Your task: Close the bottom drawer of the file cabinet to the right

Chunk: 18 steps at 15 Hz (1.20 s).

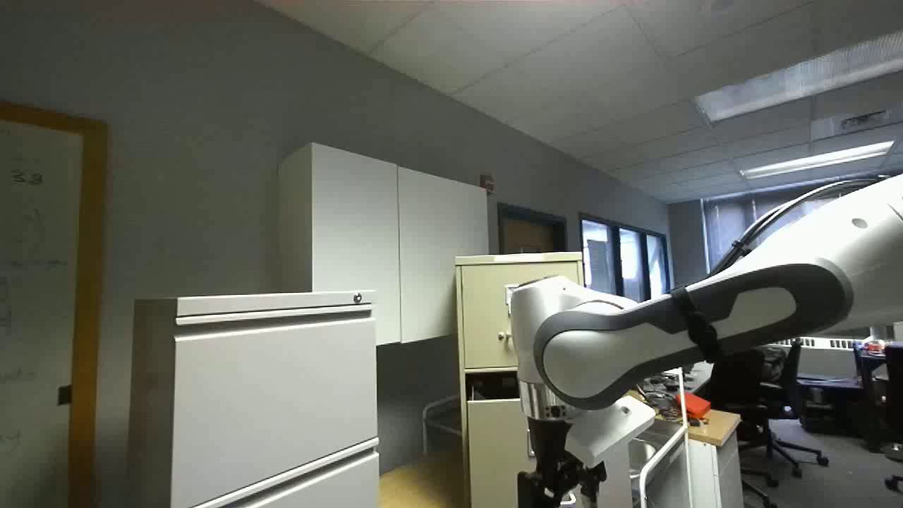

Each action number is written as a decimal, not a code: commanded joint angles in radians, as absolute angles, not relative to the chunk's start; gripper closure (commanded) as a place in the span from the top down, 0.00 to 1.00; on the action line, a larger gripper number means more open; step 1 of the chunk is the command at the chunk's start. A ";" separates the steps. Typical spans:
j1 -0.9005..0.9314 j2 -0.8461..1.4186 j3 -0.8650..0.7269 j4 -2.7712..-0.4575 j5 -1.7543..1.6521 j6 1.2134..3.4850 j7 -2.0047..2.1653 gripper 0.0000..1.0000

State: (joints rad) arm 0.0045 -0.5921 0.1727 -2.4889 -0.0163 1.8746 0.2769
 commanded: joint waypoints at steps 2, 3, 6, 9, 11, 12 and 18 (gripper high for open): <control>0.015 -0.592 0.163 -2.486 -0.022 1.875 0.282 1.00; 0.015 -0.593 0.163 -2.486 -0.022 1.875 0.282 1.00; 0.015 -0.593 0.163 -2.486 -0.022 1.875 0.282 1.00; 0.015 -0.593 0.163 -2.486 -0.022 1.876 0.282 1.00; 0.015 -0.593 0.163 -2.486 -0.022 1.876 0.282 1.00; 0.015 -0.593 0.163 -2.486 -0.022 1.876 0.282 1.00; -0.018 -0.562 0.173 -2.485 -0.118 1.950 0.300 1.00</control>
